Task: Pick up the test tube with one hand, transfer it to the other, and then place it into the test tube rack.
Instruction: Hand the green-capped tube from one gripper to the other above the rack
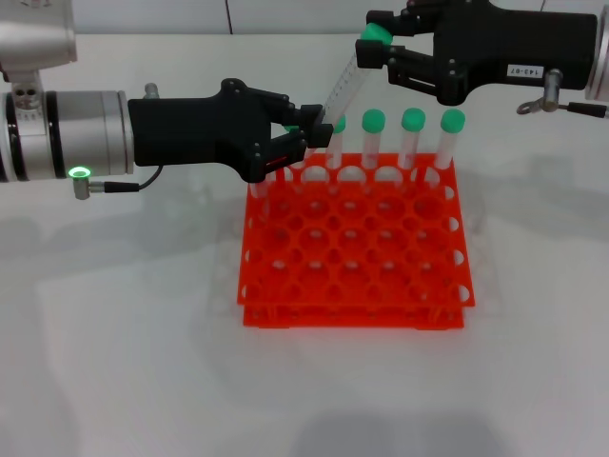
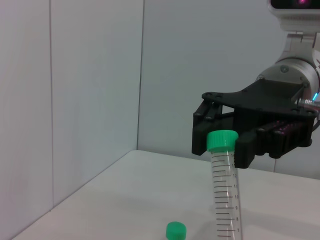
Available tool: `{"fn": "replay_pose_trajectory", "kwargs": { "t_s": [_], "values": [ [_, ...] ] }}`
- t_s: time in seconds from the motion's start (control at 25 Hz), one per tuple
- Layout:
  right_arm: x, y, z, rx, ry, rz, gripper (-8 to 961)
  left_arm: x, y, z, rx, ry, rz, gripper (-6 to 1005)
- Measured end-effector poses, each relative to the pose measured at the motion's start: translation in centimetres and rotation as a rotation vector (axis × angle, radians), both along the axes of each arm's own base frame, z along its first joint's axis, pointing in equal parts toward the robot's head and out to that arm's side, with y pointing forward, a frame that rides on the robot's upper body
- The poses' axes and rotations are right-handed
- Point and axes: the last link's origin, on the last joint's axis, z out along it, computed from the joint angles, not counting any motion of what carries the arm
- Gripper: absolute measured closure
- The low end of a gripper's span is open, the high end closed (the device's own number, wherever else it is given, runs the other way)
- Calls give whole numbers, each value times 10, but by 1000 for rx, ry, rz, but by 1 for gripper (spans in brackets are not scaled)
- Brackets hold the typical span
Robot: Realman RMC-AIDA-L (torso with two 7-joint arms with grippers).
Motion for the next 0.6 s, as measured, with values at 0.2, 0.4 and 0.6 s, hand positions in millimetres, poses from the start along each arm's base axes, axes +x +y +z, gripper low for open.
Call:
{"fn": "replay_pose_trajectory", "kwargs": {
  "t_s": [0.2, 0.4, 0.6],
  "values": [
    [0, 0, 0, 0, -1, 0, 659, 0, 0, 0, 0, 0, 0, 803],
    [0, 0, 0, -1, -3, 2, 664, 0, 0, 0, 0, 0, 0, 803],
    [1, 0, 1, -3, -9, 4, 665, 0, 0, 0, 0, 0, -1, 803]
  ]
}}
